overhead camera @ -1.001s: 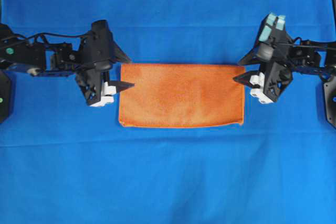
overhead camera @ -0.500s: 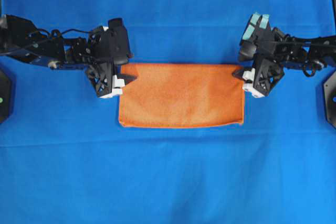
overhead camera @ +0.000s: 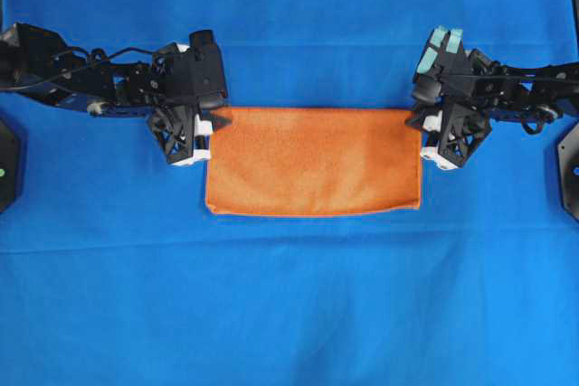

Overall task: Fold the orange towel.
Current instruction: 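Grasp the folded towel's two left-side corners with both grippers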

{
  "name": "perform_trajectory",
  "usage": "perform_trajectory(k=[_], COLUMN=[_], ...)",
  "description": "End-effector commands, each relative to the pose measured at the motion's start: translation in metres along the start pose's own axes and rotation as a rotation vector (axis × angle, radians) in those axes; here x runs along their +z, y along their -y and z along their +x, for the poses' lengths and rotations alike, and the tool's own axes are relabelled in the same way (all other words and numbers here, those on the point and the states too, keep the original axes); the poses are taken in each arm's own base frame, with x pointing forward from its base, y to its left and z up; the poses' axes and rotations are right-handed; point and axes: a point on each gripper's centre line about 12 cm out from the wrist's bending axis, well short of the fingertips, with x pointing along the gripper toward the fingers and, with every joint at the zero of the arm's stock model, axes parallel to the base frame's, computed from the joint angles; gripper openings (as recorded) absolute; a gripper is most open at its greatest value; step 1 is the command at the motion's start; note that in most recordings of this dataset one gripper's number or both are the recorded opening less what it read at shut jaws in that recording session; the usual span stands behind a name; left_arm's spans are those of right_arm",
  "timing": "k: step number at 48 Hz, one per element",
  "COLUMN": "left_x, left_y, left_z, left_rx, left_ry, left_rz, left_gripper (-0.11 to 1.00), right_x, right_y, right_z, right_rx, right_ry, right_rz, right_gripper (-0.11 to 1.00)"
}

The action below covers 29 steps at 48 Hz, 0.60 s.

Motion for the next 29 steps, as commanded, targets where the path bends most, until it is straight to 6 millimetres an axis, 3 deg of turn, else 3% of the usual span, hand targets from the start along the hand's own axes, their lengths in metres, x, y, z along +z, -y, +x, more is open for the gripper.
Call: perform_trajectory(k=[1,4,19,29], left_x=[0.011,0.012,0.016,0.048], left_y=[-0.006,-0.009,-0.022,-0.016], left_z=[-0.002,-0.002,-0.010,-0.049], left_rx=[0.011,0.017,0.034,0.019], left_ry=[0.028,0.031,-0.009,0.036], left_rz=[-0.006,-0.013,-0.048,-0.054], left_gripper=[0.11,0.01,0.01,0.01], right_x=[0.006,0.007,0.017,0.035], right_y=[-0.001,-0.001,-0.001,-0.006], right_z=[-0.002,-0.002,-0.013,-0.046], right_rx=[0.002,0.002,0.007,0.024], right_ry=[0.023,0.024,0.075,0.138], right_rz=[-0.014,-0.017,-0.016,-0.019], right_gripper=[0.09,0.03,0.03,0.03])
